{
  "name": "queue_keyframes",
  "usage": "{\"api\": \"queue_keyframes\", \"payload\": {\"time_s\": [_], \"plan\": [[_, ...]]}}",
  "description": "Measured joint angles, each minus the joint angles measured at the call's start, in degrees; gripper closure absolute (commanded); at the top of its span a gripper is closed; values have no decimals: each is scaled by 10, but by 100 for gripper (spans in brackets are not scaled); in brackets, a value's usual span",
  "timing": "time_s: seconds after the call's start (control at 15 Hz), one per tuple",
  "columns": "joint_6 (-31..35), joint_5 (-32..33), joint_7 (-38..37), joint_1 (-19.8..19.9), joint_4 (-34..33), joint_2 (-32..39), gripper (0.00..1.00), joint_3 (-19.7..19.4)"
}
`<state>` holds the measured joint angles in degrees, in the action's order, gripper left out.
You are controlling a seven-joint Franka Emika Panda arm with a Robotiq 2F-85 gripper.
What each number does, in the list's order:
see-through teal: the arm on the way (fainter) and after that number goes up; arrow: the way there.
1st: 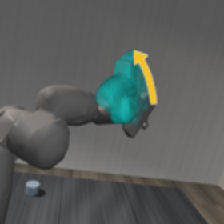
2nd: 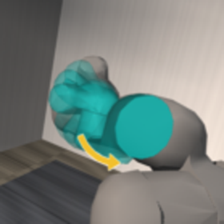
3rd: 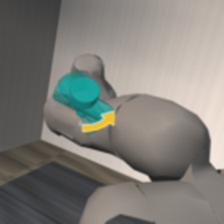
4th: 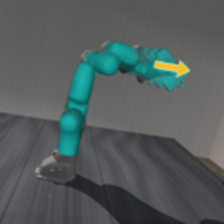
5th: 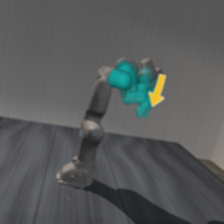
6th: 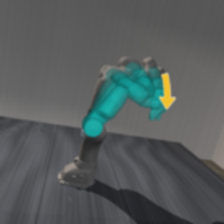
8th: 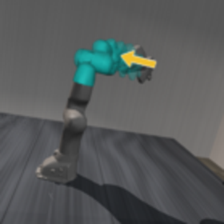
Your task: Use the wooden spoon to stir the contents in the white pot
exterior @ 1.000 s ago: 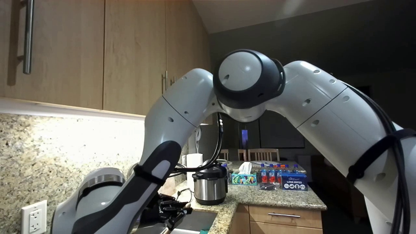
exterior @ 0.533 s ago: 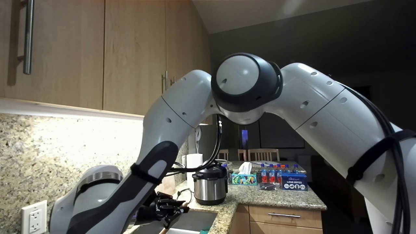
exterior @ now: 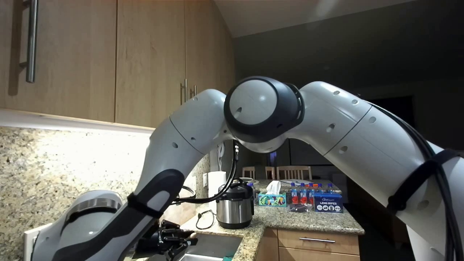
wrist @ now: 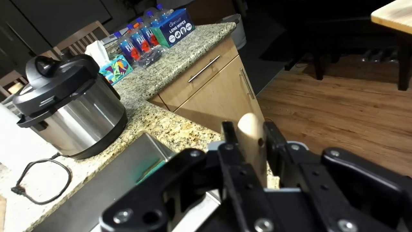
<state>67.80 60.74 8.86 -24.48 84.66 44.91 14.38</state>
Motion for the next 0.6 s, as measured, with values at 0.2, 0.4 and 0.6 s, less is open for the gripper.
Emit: {"api": "queue_keyframes", "payload": {"time_s": [0.2,0.4,0.6], "plan": [[0,0,1,-9,7,0,91,6],[3,0,3,-11,38,-11,91,14],[8,0,10,-7,82,-37,91,23]]}}
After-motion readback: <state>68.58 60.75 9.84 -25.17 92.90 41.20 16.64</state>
